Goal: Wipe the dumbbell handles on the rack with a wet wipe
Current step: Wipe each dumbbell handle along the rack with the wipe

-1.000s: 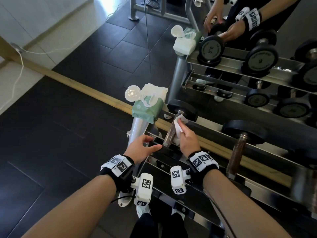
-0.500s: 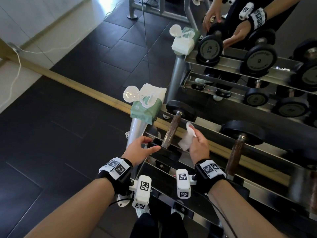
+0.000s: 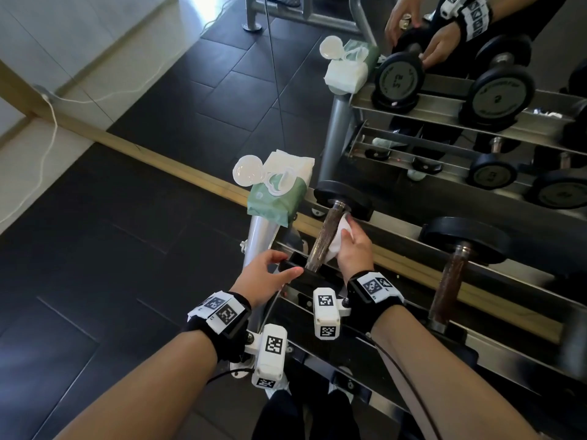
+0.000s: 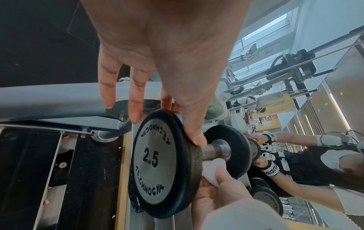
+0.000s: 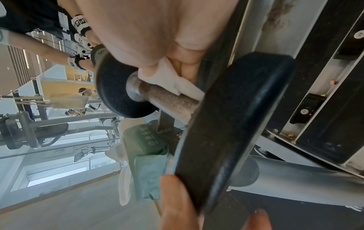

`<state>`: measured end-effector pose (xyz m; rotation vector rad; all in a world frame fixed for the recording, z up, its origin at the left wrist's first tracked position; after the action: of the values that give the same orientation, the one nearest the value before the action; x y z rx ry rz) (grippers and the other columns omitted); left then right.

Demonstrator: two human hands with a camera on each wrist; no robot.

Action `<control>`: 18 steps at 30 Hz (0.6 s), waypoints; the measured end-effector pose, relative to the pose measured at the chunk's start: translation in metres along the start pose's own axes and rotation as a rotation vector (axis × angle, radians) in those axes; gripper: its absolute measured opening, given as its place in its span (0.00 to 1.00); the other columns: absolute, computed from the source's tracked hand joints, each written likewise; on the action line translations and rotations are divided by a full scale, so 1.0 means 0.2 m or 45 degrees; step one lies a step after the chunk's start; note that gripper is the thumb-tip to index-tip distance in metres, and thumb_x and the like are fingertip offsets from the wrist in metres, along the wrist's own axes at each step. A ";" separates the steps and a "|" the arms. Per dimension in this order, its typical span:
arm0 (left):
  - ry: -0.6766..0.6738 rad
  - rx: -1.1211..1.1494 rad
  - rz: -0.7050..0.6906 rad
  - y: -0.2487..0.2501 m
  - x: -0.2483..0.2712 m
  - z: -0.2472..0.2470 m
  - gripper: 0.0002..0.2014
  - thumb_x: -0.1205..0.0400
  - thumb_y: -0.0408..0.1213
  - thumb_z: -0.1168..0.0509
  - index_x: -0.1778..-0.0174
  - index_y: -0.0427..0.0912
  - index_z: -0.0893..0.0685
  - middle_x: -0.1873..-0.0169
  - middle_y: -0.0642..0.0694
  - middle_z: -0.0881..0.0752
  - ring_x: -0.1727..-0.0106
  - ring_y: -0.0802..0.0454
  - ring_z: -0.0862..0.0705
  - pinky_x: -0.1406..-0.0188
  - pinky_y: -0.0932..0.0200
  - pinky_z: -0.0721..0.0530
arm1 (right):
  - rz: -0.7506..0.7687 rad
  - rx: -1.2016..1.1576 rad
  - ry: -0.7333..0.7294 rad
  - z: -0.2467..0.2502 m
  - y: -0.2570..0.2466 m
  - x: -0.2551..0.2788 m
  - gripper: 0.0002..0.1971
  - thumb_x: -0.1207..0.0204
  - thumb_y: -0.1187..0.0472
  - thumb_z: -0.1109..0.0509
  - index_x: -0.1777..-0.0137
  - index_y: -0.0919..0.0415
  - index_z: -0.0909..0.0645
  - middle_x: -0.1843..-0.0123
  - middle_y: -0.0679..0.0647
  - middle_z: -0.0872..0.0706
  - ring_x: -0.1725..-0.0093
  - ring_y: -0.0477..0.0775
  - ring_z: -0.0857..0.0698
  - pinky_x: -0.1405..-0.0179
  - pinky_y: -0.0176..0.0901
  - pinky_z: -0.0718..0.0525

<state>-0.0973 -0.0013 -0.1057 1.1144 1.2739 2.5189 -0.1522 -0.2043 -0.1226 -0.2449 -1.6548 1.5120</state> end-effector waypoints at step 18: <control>-0.001 0.055 -0.008 0.00 0.01 -0.01 0.27 0.25 0.54 0.25 0.32 0.52 0.21 0.37 0.55 0.17 0.62 0.58 0.12 0.67 0.66 0.21 | -0.013 0.056 -0.223 -0.05 0.12 0.10 0.22 0.11 0.61 0.45 0.19 0.46 0.30 0.22 0.53 0.25 0.26 0.52 0.24 0.24 0.44 0.27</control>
<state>-0.0994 -0.0019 -0.1052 1.1180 1.3357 2.4977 -0.1671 -0.1793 -0.1360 -0.0817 -1.7533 1.5984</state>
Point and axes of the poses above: each hand's wrist, its own x-axis away from the middle knuckle, its own z-axis out of the back of the hand, y = z × x, the point moved 6 cm from there along -x, towards the middle knuckle
